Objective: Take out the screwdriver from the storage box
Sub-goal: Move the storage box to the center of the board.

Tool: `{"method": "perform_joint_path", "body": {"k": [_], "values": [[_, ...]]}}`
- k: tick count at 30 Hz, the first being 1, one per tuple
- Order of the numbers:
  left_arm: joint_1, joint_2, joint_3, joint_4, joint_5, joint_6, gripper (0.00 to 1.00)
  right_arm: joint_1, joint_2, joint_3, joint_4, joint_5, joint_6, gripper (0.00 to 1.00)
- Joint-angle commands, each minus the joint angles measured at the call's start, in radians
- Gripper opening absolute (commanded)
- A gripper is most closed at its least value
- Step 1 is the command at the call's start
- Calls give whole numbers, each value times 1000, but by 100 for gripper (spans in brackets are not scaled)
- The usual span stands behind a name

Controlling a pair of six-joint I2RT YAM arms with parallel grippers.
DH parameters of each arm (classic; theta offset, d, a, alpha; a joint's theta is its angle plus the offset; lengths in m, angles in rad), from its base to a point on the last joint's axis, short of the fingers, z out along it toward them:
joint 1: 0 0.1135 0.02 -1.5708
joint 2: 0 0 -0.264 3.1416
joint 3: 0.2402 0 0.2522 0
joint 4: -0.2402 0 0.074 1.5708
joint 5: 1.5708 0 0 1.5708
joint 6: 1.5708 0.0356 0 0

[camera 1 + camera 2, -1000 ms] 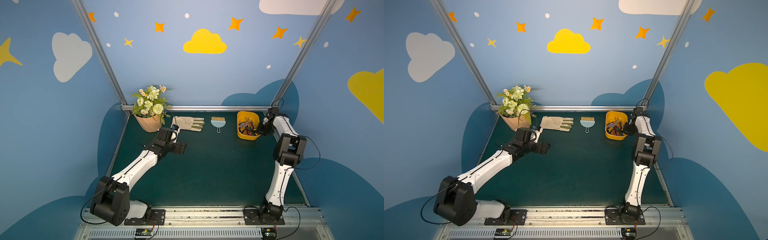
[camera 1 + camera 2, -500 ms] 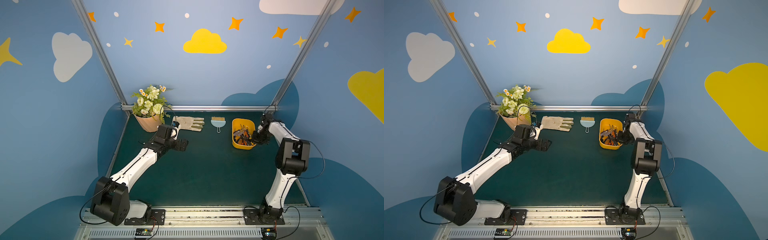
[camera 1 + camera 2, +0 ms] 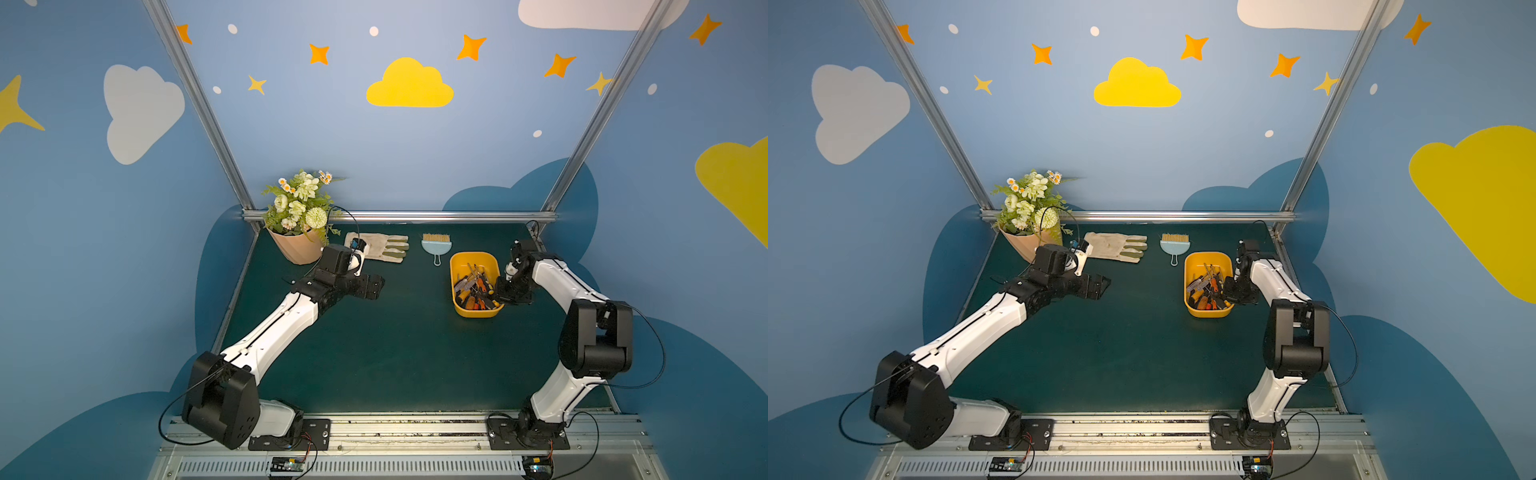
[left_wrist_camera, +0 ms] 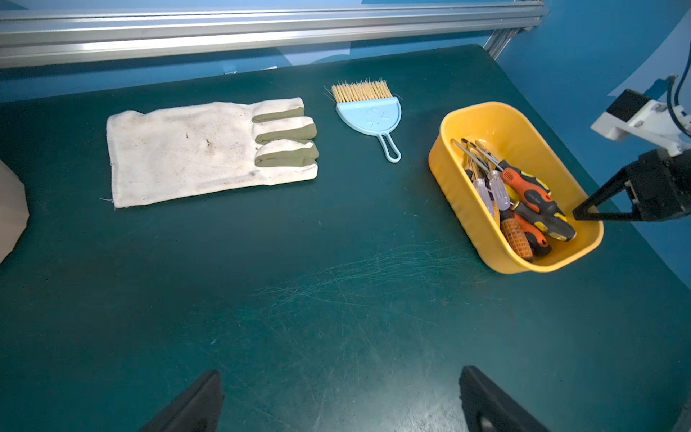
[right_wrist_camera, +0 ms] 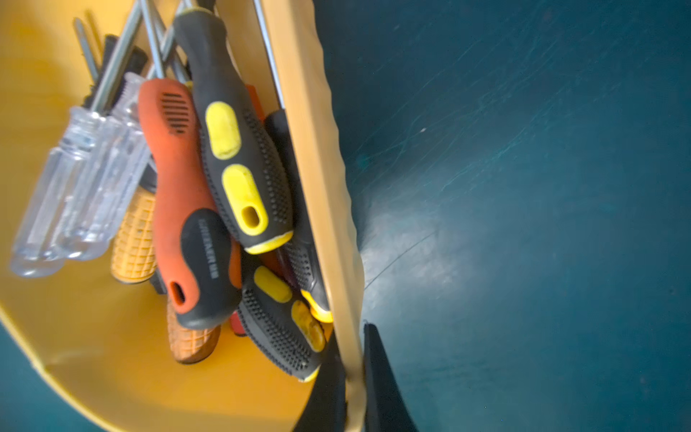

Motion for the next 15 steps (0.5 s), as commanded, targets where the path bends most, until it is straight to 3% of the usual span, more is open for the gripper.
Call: {"method": "perform_joint_path", "body": {"k": [1, 15], "values": [[-12, 35, 40, -22, -4, -24, 100, 31, -59, -27, -25, -52, -9, 0], [-65, 119, 45, -4, -88, -105, 100, 244, -47, -117, 29, -72, 68, 0]]}}
